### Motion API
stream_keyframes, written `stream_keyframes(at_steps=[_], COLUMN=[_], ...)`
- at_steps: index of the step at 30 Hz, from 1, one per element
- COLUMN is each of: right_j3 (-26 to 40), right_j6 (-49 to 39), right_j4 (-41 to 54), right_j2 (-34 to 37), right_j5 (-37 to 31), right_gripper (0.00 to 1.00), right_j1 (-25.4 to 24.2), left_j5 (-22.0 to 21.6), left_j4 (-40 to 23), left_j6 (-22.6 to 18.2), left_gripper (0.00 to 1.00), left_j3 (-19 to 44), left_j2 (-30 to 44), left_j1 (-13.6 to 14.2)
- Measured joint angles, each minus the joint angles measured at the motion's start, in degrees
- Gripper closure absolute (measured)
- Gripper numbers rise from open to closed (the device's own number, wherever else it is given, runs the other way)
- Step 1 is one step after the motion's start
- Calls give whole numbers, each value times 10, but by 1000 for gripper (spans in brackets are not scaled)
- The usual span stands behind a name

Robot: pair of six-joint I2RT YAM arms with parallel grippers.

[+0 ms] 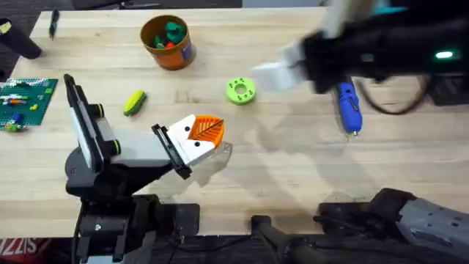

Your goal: Pick up the gripper from the table and insert it into the empty holder that is missing its gripper. Then pick up a screw, insert it into the mounting hole, and use the screwdriver to tighten it. Finally, clean up the table by picking up the vegetable and placing it into the bucket.

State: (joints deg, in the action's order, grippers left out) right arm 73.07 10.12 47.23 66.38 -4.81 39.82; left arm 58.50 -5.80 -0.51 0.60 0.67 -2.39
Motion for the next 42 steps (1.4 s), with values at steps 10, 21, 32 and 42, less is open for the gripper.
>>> stream_keyframes(at_steps=[10, 21, 32, 42], right_j3=[-10, -148, -149, -149], right_j6=[38, -42, -138, -207], right_j4=[136, 33, -49, -94], right_j2=[-14, 41, 138, 220], right_j5=[-16, 39, 120, 122], right_gripper=[8, 8, 8, 8], right_j1=[-203, -362, -458, -460], left_j5=[0, 0, 0, 0], left_j4=[0, 0, 0, 0], left_j6=[0, 0, 0, 0], left_gripper=[984, 984, 984, 984], left_j3=[0, 0, 0, 0], left_j2=[0, 0, 0, 0], left_j1=[0, 0, 0, 0])
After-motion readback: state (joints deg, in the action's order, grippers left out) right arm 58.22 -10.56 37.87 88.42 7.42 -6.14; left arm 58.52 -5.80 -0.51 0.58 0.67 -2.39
